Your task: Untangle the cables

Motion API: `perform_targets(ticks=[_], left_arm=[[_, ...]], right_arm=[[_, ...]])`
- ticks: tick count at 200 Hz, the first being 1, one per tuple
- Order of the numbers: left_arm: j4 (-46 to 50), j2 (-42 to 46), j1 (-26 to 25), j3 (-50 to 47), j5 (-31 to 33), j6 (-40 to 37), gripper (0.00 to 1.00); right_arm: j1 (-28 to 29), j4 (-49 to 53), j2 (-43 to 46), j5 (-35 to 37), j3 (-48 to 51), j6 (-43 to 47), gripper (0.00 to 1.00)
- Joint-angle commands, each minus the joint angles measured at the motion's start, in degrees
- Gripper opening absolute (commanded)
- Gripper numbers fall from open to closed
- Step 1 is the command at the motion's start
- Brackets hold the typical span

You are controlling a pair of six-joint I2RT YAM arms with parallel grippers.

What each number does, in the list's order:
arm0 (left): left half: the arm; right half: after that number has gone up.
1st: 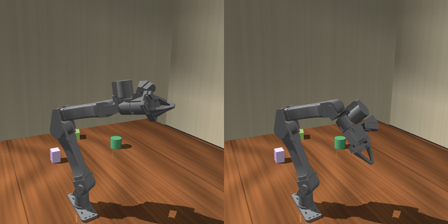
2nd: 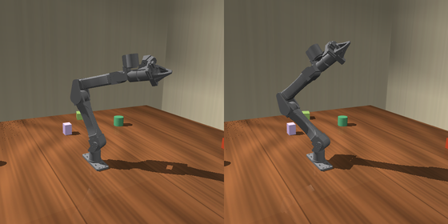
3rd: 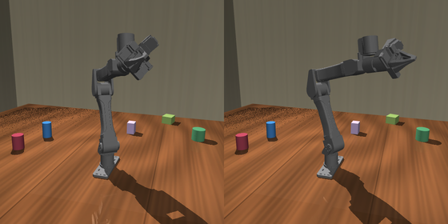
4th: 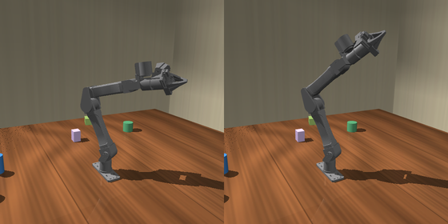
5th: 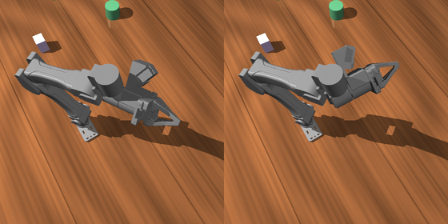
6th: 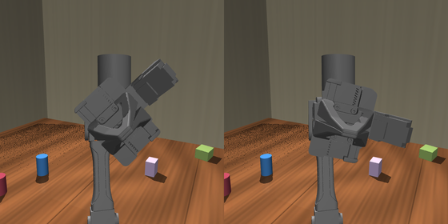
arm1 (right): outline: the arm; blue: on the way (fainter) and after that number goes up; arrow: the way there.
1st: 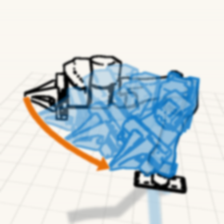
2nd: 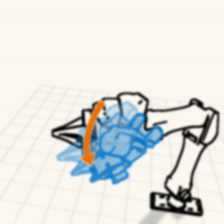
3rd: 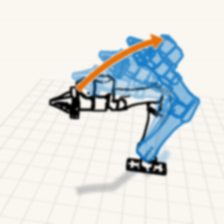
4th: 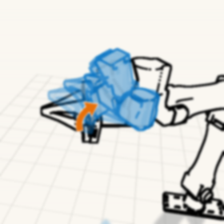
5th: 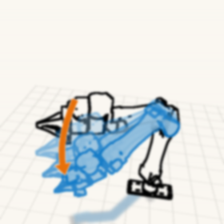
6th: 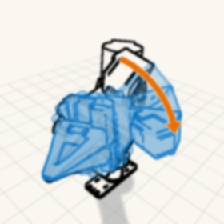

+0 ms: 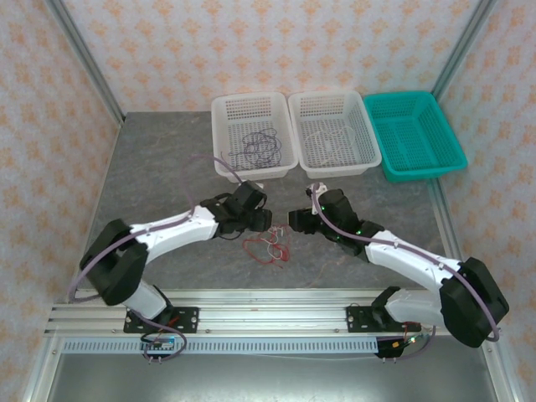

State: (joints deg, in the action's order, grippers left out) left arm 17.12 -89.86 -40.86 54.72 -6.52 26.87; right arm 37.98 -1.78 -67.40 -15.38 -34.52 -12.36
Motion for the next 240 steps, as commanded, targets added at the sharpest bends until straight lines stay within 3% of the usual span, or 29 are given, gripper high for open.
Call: perform_targets(ticks=[1, 48, 81, 131, 156, 184, 199, 240], left_arm=[[0.8, -3.3, 0.3, 2.9, -3.3, -4.7, 0.48], [-3.1, -8.2, 0.3, 2.4, -6.3, -6.4, 0.46], [-4.2, -10.9, 0.3, 3.4, -2.8, -9.6, 0.41], [-6.0, -16.0, 0.4, 6.4, -7.3, -12.6, 0.40], [-6.4, -17.6, 0.4, 6.7, -6.8, -12.0, 0.31], [-7.2, -18.1, 0.4, 6.5, -6.1, -11.7, 0.14], [-7.1, -18.0, 0.3, 6.4, -5.8, -11.8, 0.00], [-9.6, -12.4, 0.7, 3.2, -5.9, -11.0, 0.00]], right_arm=[[-0.5, 1.0, 0.5, 2.0, -0.3, -2.7, 0.54], [-0.6, 0.2, 0.5, 2.0, 0.9, -4.1, 0.55], [-0.8, 1.5, -0.1, 1.8, -0.7, -4.2, 0.55], [-0.9, 2.1, -0.1, 2.0, -1.3, -4.3, 0.56], [-1.0, 2.3, -1.5, 1.9, -1.4, -4.8, 0.56], [-0.9, 2.7, -2.3, 1.8, -1.8, -4.8, 0.56], [-0.9, 2.9, -2.8, 1.8, -2.2, -4.8, 0.56], [-1.1, 2.9, -3.7, 1.6, -2.4, -5.4, 0.56]])
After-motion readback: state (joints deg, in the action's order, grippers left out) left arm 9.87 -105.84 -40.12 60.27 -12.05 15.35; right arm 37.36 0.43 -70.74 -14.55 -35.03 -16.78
